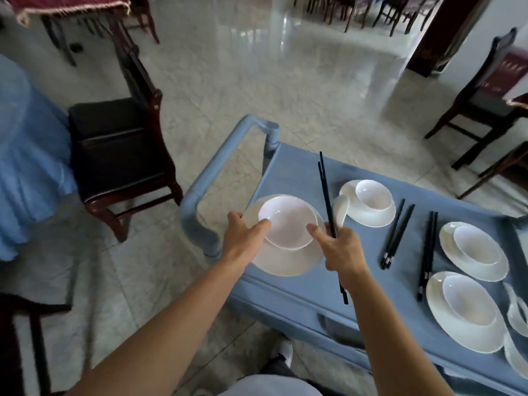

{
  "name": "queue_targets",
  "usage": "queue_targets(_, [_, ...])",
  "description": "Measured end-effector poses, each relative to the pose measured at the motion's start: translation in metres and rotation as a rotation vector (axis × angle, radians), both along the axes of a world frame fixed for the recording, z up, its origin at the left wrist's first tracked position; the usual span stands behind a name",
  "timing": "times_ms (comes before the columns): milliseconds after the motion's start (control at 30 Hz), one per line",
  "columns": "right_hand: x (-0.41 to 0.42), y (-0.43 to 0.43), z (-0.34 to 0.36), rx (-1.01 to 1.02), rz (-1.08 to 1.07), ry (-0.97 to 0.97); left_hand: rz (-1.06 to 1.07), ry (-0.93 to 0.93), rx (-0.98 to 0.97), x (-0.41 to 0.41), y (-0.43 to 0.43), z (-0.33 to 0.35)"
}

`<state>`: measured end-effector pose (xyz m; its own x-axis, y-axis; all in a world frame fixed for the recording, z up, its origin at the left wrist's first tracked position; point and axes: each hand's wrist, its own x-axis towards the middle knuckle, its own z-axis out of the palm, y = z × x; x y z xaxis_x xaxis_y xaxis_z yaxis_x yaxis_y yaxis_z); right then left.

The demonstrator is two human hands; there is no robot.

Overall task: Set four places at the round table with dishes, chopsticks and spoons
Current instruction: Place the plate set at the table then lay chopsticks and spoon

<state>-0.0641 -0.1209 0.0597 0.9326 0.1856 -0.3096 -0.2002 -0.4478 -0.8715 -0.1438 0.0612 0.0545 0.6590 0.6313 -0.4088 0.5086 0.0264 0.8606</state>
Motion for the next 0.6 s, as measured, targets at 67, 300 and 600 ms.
queue_targets(67, [-0.015, 0.028, 0.026, 0.053, 0.031, -0.023, 0.050, -0.072, 0.039, -0.020, 0.025, 0.023])
queue_targets(300, [-0.078, 0.128, 0.075, 0.228, 0.220, -0.019, 0.202, -0.142, 0.145, -0.111, 0.115, 0.073])
queue_targets(600, [-0.155, 0.261, 0.068, 0.144, 0.537, 0.019, 0.535, -0.080, 0.098, -0.228, 0.198, 0.070])
